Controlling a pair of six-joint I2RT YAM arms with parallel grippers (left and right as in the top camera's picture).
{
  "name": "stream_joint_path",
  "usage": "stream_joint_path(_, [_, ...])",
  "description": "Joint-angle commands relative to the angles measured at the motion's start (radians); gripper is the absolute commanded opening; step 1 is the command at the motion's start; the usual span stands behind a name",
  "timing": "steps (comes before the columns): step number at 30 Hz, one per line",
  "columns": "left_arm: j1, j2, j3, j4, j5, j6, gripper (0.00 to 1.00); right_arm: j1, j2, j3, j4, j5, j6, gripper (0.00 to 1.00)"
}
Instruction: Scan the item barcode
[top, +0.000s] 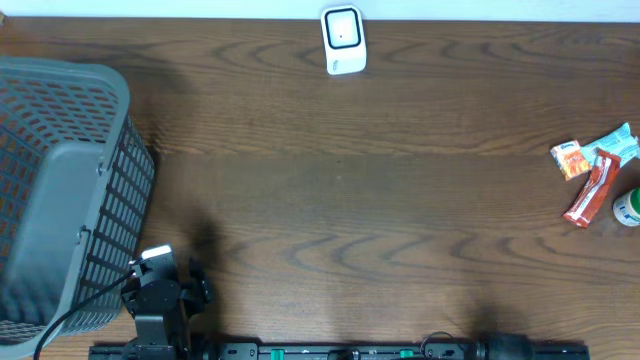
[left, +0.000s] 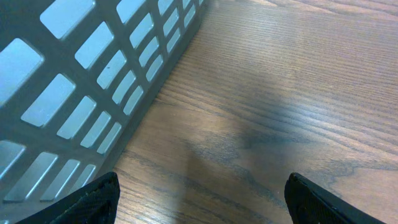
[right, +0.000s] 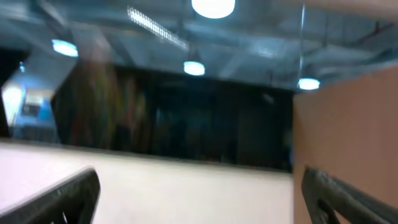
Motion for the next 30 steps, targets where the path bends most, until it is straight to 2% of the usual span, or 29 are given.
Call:
stream_joint_path(1, [-0.003,-0.002,-0.011,-0.029,-0.010,-0.008,0.85,0.028,0.004,-0.243,0.179,-0.049,-0.009,0.99])
stream_joint_path(8, [-0.003,-0.002,-0.011,-0.029,-0.010,-0.008,0.85,0.070,0.003,-0.764,0.714,-0.148,0.117,0.99])
stream_joint_path(13, [-0.003,-0.002,-0.011,-0.029,-0.010,-0.008,0.85,0.070,0.002,-1.025,0.929,-0.117,0.164,0.99])
stream_joint_path(23, [-0.003,-0.002,-0.011,-0.029,-0.010,-0.008,0.85,0.070,0.001,-1.287,0.981,0.003,0.206,0.99])
stream_joint_path(30, [-0.003,-0.002,-0.011,-0.029,-0.010,-0.008,0.85,0.070,0.001,-1.357,0.917,0.014,0.208,0.99])
